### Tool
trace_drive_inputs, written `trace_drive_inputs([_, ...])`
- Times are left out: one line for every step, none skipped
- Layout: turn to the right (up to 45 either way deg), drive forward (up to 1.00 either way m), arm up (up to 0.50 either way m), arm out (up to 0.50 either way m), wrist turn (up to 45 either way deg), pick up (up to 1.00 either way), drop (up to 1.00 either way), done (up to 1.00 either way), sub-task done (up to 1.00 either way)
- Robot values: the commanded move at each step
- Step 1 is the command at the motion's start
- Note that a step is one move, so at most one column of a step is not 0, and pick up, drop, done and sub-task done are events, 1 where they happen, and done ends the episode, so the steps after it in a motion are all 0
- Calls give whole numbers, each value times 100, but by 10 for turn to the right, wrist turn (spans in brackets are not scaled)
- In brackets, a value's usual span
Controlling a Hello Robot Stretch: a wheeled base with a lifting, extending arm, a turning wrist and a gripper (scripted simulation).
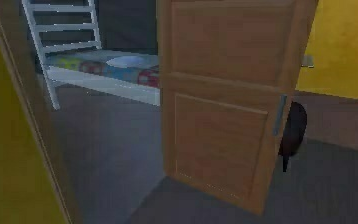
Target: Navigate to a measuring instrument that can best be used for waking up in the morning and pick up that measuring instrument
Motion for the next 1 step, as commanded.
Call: trace_drive_inputs([60, 0, 0, 0, 0, 0, 0, 0, 0])
